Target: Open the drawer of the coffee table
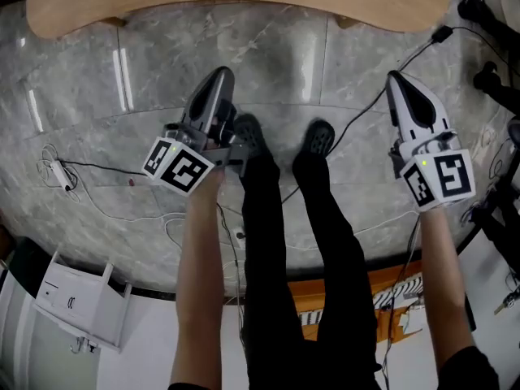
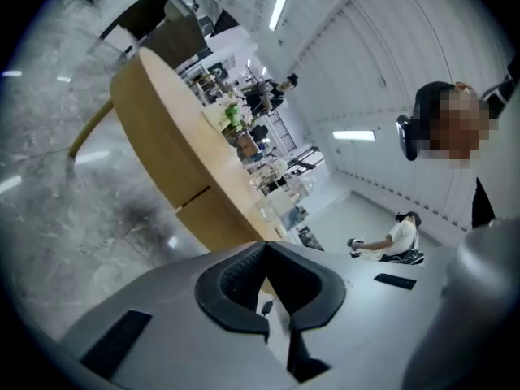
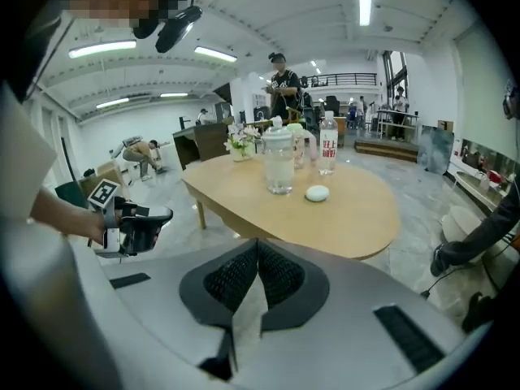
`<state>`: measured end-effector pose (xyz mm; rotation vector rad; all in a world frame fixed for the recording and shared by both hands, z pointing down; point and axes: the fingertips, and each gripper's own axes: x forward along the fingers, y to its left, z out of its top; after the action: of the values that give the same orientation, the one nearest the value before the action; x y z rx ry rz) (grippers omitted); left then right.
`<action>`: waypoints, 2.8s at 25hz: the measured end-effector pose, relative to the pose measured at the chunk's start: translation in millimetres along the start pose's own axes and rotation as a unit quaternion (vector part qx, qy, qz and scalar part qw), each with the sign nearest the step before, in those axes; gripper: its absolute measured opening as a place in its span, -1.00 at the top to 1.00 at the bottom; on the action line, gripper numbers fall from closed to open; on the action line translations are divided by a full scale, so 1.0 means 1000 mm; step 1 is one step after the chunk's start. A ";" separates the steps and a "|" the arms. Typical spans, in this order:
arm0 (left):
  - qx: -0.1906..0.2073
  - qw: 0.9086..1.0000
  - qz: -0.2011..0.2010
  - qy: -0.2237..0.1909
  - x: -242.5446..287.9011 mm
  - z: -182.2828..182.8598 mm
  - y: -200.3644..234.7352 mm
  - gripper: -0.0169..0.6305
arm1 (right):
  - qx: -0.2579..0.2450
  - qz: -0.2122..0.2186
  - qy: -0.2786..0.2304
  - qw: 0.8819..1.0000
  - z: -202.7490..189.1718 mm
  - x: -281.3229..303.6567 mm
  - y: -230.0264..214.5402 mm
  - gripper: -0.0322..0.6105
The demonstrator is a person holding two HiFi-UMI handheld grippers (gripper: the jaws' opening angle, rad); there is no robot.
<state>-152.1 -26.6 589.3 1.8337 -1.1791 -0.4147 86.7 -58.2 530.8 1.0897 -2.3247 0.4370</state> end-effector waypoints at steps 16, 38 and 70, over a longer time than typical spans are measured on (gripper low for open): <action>-0.104 0.993 -0.059 -0.003 0.077 -0.031 0.140 0.86 | 0.014 -0.088 0.058 0.994 -0.076 0.078 -0.068 0.86; 0.113 0.981 -0.078 0.140 0.147 0.005 0.154 -0.36 | -0.043 -0.128 0.072 0.988 -0.087 0.096 -0.098 0.06; 0.136 0.972 -0.076 0.178 0.148 0.003 0.144 -0.36 | -0.051 -0.111 0.093 0.988 -0.093 0.116 -0.131 0.05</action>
<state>-161.4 -175.8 731.1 2.1345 -0.8833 -0.0004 157.5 -164.7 683.0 1.1878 -2.0143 0.3161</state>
